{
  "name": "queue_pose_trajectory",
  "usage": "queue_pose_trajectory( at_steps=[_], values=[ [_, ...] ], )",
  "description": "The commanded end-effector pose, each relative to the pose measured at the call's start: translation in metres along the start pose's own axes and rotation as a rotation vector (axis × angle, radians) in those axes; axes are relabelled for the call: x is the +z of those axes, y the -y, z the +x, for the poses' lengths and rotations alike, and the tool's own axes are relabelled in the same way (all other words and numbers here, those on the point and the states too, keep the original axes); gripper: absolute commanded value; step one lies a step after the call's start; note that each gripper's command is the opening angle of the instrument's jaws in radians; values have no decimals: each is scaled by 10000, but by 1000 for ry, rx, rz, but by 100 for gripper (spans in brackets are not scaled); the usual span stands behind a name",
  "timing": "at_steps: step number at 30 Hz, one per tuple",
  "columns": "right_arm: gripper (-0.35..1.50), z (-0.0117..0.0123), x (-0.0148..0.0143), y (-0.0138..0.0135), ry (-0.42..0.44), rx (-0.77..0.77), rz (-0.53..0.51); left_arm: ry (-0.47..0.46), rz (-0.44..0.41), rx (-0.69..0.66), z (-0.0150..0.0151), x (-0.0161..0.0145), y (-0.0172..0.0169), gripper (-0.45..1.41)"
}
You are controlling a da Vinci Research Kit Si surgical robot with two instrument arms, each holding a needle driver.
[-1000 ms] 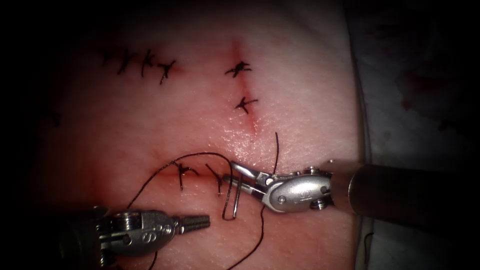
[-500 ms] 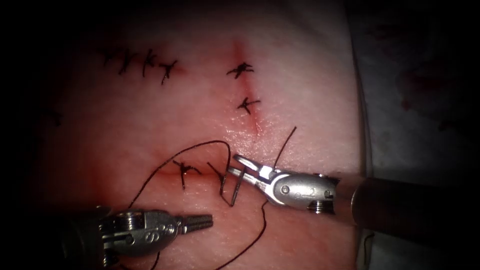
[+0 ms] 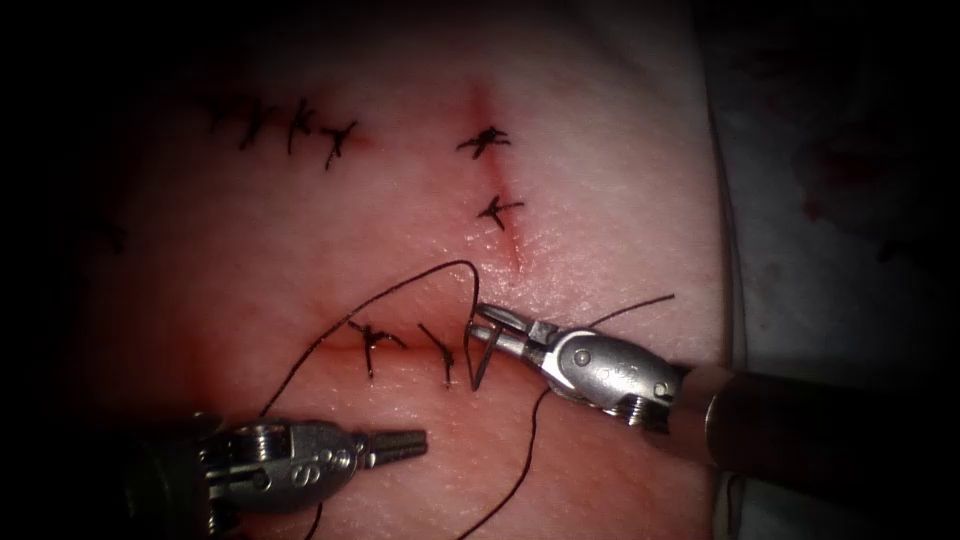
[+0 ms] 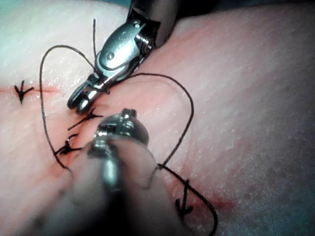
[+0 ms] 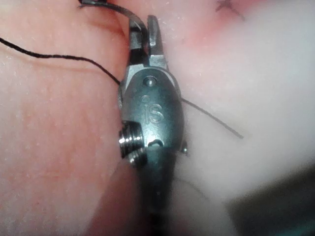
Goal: Wound Closure
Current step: Throw the needle through the top of the incision with the right needle driver.
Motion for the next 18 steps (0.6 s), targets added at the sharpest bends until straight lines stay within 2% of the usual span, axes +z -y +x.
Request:
queue_pose_trajectory(
  at_steps=[1,6,8,11,12,14,16,18],
  values=[
    [-35,-11,14,4,3,1,11,-2,-1,2,0,8,0,-45],
    [-35,-22,15,14,24,-11,28,-2,0,1,0,9,1,-45],
    [-35,-14,13,12,30,11,-46,-2,0,1,0,9,1,-45],
    [-35,8,4,7,-45,9,-99,-2,1,1,0,9,1,-45],
    [14,16,1,6,-76,22,-104,-1,1,1,0,9,1,-45],
    [83,37,-8,3,-176,31,-129,-1,1,1,1,10,1,-45],
    [123,56,-15,1,-232,19,-195,-1,1,0,1,10,1,-45],
    [141,77,-23,0,-286,5,-267,-1,1,0,1,10,1,-45]
  ],
)
